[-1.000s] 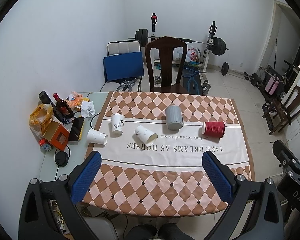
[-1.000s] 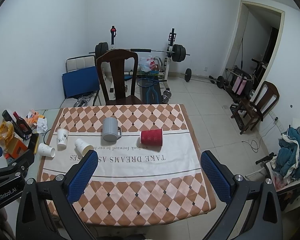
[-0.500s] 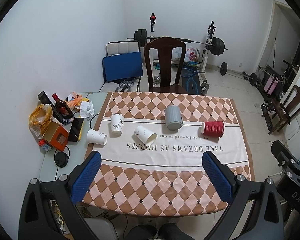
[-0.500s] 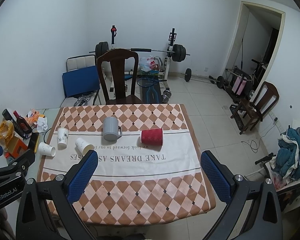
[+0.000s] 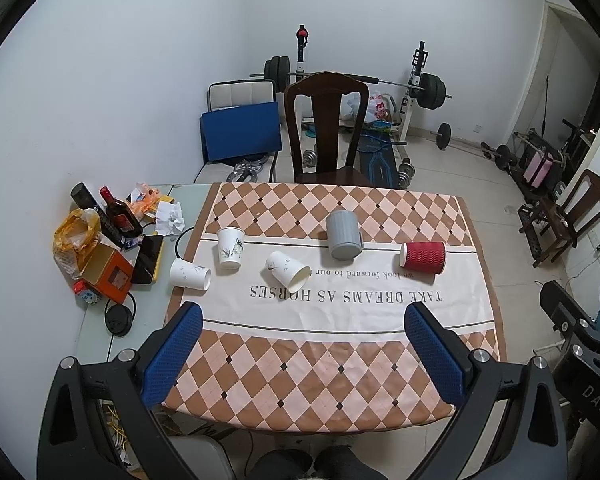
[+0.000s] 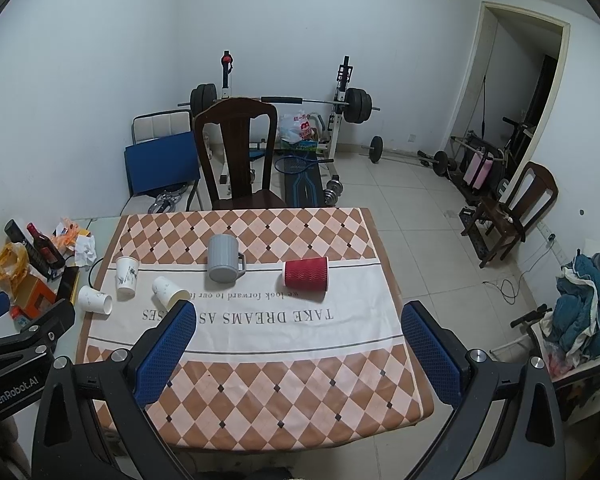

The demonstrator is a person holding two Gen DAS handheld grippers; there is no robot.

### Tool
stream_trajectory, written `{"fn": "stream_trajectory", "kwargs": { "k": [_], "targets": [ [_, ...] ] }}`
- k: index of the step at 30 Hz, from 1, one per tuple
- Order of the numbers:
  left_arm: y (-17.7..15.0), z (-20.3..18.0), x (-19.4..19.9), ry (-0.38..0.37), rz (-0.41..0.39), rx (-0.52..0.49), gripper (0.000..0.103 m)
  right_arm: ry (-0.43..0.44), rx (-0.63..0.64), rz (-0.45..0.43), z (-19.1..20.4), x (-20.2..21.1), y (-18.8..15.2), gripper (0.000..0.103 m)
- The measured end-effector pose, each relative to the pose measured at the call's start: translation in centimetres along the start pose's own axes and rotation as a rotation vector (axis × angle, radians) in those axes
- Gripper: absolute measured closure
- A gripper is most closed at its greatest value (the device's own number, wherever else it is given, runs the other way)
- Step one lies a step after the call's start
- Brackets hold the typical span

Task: Flip cup upside down
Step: 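Move the right tool toward the grey mug and close around it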

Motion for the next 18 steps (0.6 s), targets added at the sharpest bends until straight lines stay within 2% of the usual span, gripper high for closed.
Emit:
{"fn": "stream_trajectory", "kwargs": {
  "k": [4,8,12,18],
  "targets": [
    [0.2,0.0,-0.6,0.012,-0.001,-0.011,0.0,-0.025,-0.008,0.009,1.0,-0.5,0.0,0.0],
    [0.4,0.3,-4.3,0.045,0.023,-0.034,0.0,-0.07,-0.016,0.052,1.0,-3.7,-0.5,0.0],
    [0.0,0.3,-9.6,0.048,0.098,-0.066,0.0,-0.135,-0.022,0.165,0.6,-10.5,-2.3,0.0],
    [-0.6,-0.7,-18.1,0.077,0.228,-0.106,0.0,-0.143,-0.032,0.376,-0.1,-21.8,-6.7,0.0]
  ]
}}
Point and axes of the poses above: each gripper's, at about its wrist camera, not at the fingertips, and x roughly against the way its jaws point, z to its left, y to its top, the point moved 3 cm from there along -x, roughly the way its jaws point, and after that the axes turned 1 degree about x, right-handed, at the moved point
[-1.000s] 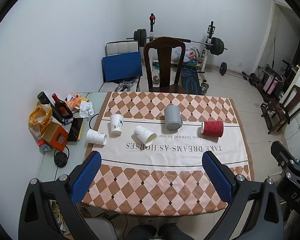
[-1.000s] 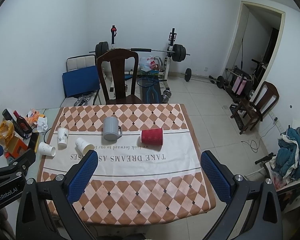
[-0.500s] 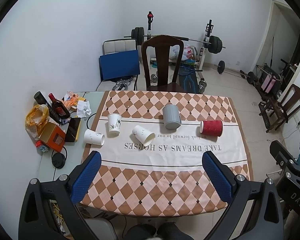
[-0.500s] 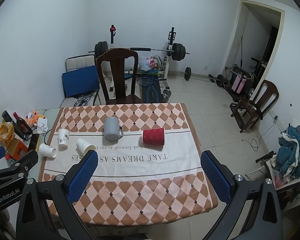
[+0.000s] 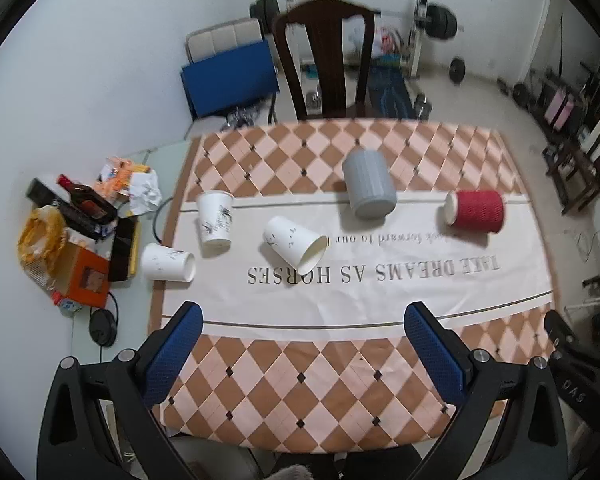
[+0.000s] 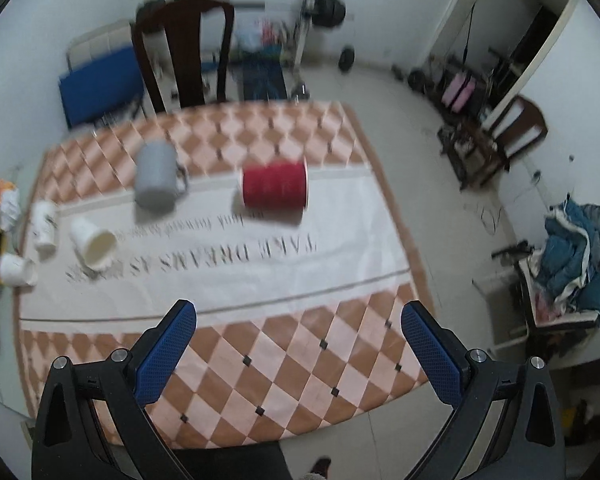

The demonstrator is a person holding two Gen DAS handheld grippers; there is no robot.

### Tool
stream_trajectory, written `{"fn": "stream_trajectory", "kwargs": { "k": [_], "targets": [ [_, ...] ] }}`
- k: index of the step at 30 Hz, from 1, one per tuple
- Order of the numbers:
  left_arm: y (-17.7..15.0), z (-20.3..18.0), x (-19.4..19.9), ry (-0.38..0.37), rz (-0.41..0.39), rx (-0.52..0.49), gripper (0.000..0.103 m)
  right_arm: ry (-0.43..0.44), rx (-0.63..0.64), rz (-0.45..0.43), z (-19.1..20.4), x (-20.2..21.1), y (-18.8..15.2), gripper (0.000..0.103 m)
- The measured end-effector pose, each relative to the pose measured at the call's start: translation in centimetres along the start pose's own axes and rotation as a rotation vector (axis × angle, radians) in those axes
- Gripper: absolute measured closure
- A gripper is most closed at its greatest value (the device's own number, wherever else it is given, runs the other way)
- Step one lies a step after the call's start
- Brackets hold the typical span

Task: Flip cup upside down
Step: 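Move the right tool toward the grey mug and close around it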

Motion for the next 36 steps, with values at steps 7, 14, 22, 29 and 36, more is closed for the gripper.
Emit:
{"fn": "stream_trajectory", "kwargs": {
  "k": [7,14,22,29,36],
  "targets": [
    [2.9,-2.1,-9.0,0.032,0.154,-0.001,0.0,0.03,0.054,0.164,1.9,-11.0,1.4,0.003],
    [7.1,-5.0,-15.8,-0.059,0.265,0.044,0.001,0.075,0.081,0.285,3.0,-19.6,3.7,0.018],
    [12.4,-7.6,-21.9,-0.167,0.332,0.105,0.019,0.097,0.091,0.365,3.0,-25.8,5.7,0.028],
    [14.6,-9.4,-26.9,-0.159,0.389,0.078,0.019,0.113,0.077,0.405,3.3,-29.0,7.0,0.028],
    [14.6,-9.2,-28.9,-0.149,0.38,0.061,0.023,0.125,0.082,0.418,3.5,-30.0,7.2,0.028]
  ]
}}
Point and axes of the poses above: each gripper's, at about its wrist camera, not at the fingertips, and x roughly against the way its jaws point, z to its left, y to its top, the point moved 3 cm from there along -x, roughly the way its jaws point, and after that the axes turned 1 degree about x, right-handed, at the moved point
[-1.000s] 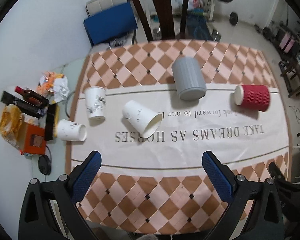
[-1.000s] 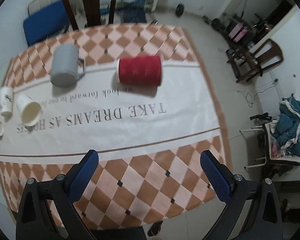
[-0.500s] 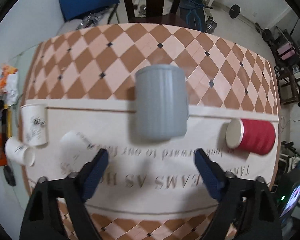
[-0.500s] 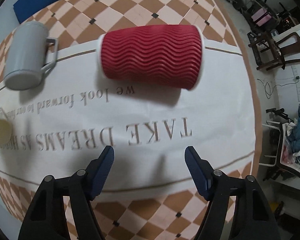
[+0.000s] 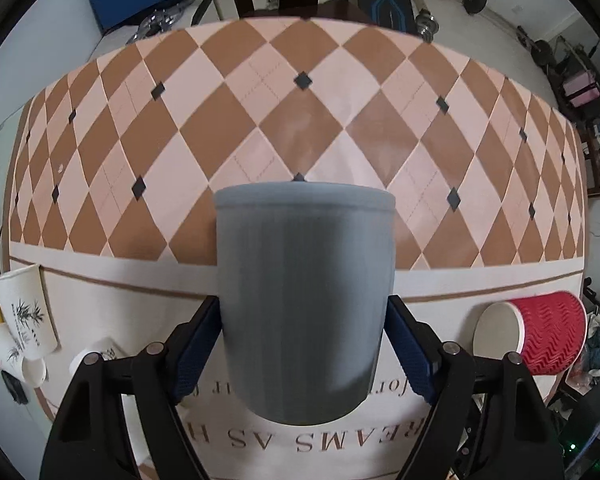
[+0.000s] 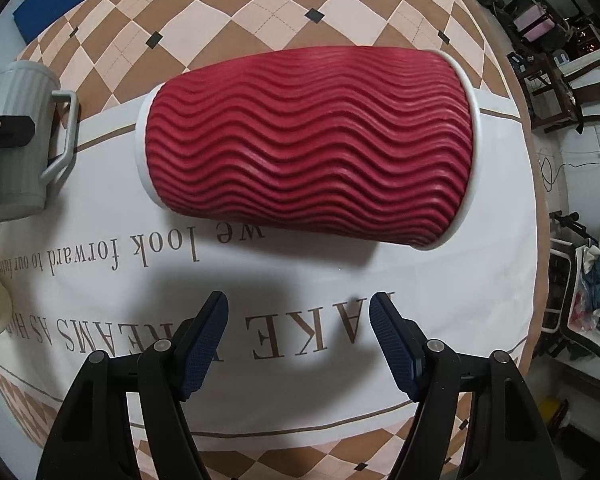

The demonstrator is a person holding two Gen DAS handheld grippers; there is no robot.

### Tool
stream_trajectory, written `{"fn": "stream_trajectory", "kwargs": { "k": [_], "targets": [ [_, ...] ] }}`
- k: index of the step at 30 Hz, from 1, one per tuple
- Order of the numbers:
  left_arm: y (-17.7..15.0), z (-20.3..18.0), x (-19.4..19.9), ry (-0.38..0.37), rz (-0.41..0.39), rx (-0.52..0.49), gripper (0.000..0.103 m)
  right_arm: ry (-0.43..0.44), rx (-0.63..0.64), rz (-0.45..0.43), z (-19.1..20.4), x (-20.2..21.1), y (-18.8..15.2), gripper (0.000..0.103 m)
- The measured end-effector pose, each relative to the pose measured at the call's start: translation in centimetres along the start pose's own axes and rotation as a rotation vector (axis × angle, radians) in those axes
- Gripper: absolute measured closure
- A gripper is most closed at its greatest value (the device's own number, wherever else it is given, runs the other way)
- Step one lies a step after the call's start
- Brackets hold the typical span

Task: Flip cup upside down
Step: 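Move the right tool toward the grey mug and close around it, then lift the grey mug off the table with the right tool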

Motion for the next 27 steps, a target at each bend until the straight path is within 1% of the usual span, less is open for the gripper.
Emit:
{"fn": "stream_trajectory", "kwargs": {
  "k": [3,6,8,11,15,18,20,22,23,25,26,27],
  "targets": [
    [-0.5,0.3,0.3,0.002,-0.03,-0.006,0.024,0.001,-0.002,-0.001,-0.1,0.2,0.0,0.028],
    [-1.4,0.2,1.2,0.0,-0.06,-0.034,0.024,0.004,-0.015,-0.006,-0.9,0.7,-0.5,0.028],
    [-1.8,0.1,2.1,-0.005,-0.07,-0.044,0.024,0.01,-0.021,-0.011,-2.1,0.8,-0.7,0.028],
    [-2.5,-0.3,4.1,-0.011,-0.097,-0.053,0.024,0.024,-0.034,-0.026,-2.5,2.1,-1.9,0.028],
    [-5.3,0.2,7.0,-0.035,-0.124,-0.062,0.024,0.043,-0.05,-0.043,-2.9,3.9,-3.8,0.028],
    [-7.8,0.6,8.7,-0.065,-0.139,-0.073,0.024,0.042,-0.063,-0.073,-3.2,5.6,-6.4,0.028],
    [-10.2,0.7,9.7,-0.089,-0.145,-0.078,0.024,0.031,-0.068,-0.088,-2.8,6.4,-8.2,0.028],
    [-12.0,0.7,10.1,-0.107,-0.142,-0.085,0.024,0.024,-0.083,-0.097,-3.4,7.3,-10.4,0.028],
    [-13.5,1.0,10.3,-0.12,-0.137,-0.085,0.024,0.023,-0.089,-0.1,-3.3,7.3,-11.5,0.028],
    [-15.3,1.1,10.1,-0.14,-0.122,-0.083,0.024,0.012,-0.102,-0.102,-3.8,7.5,-13.7,0.028],
    [-16.1,1.2,9.6,-0.147,-0.115,-0.082,0.024,0.006,-0.109,-0.102,-4.0,7.5,-14.6,0.028],
    [-17.2,1.2,9.3,-0.155,-0.105,-0.084,0.024,-0.001,-0.117,-0.099,-4.1,7.4,-14.7,0.028]
  ]
}}
Point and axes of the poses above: each gripper's, at about its wrist camera, not at the fingertips, and x roughly against the way its jaws point, z to its left, y to its top, the point moved 3 cm from there along -x, roughly the way its jaws point, and after that the axes turned 1 degree about x, right-handed, at the moved point
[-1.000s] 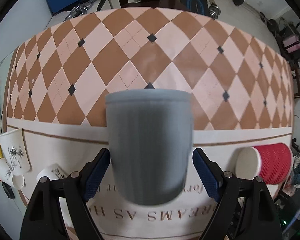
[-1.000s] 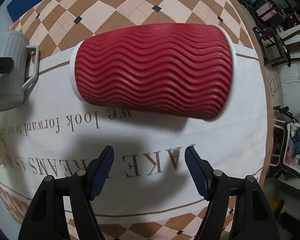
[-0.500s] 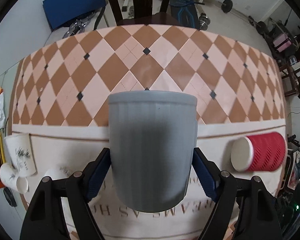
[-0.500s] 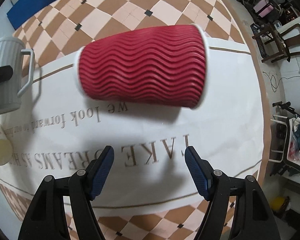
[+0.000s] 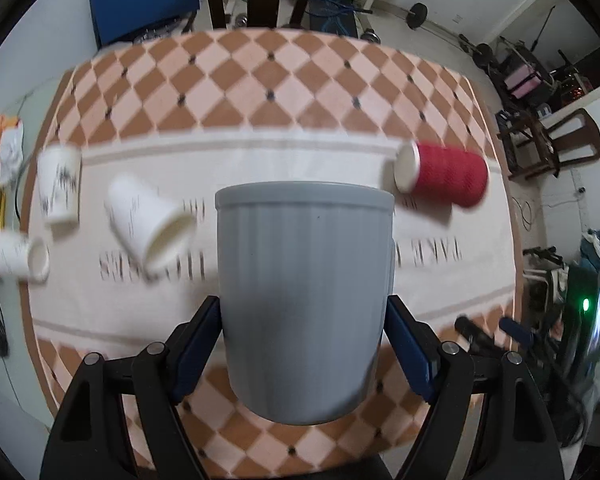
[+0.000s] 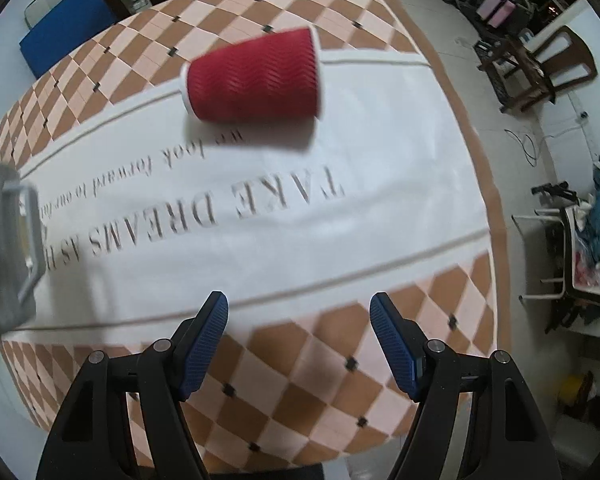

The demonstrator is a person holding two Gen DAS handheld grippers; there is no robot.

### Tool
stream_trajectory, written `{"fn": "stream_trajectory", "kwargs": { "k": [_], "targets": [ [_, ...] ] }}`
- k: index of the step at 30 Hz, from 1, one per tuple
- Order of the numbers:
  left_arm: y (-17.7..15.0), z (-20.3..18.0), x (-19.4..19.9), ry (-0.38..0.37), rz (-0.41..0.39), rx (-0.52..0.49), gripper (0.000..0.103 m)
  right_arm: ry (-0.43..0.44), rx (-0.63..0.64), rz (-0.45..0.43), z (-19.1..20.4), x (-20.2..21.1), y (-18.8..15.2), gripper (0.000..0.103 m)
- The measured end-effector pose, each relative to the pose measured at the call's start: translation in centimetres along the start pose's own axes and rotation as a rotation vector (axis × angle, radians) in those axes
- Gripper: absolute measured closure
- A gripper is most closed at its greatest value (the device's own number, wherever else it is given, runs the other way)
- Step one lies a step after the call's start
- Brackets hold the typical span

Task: Flip cup upside down
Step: 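Lift the grey mug off the table with the right tool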

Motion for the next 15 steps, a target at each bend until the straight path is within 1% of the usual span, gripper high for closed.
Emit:
{"fn": "stream_trajectory", "kwargs": {
  "k": [1,2,4,7,9,11,15],
  "targets": [
    [-0.9,0.1,-0.2,-0.011,0.011,0.008,0.024,-0.005,-0.007,0.003,0.1,-0.1,-0.5,0.028],
    [-1.9,-0.1,-0.3,-0.024,0.021,0.017,0.024,-0.007,-0.018,0.007,-0.4,-0.1,-1.5,0.028],
    [-3.6,0.3,-1.3,-0.05,0.047,0.041,0.024,-0.017,-0.032,0.011,-1.4,-0.5,-2.5,0.028],
    [-5.7,0.3,-2.8,-0.113,0.088,0.094,0.024,-0.027,-0.046,0.027,-2.2,-1.3,-3.8,0.028],
    [-6.7,0.0,-3.9,-0.157,0.112,0.119,0.024,-0.037,-0.047,0.036,-2.3,-1.7,-4.5,0.028],
    [-7.5,-0.3,-4.8,-0.184,0.133,0.127,0.024,-0.047,-0.049,0.049,-2.4,-2.3,-5.0,0.028],
    [-8.4,-0.5,-6.0,-0.212,0.149,0.119,0.023,-0.057,-0.053,0.058,-2.6,-2.8,-5.7,0.028]
  ]
}}
Point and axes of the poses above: each gripper's, at about its wrist camera, not at the fingertips, and x roughly against the way its jaws point, z to its left, y to its top, the point moved 3 cm from there along -x, roughly the way its jaws point, and after that the axes turned 1 degree about x, right-handed, at the moved point
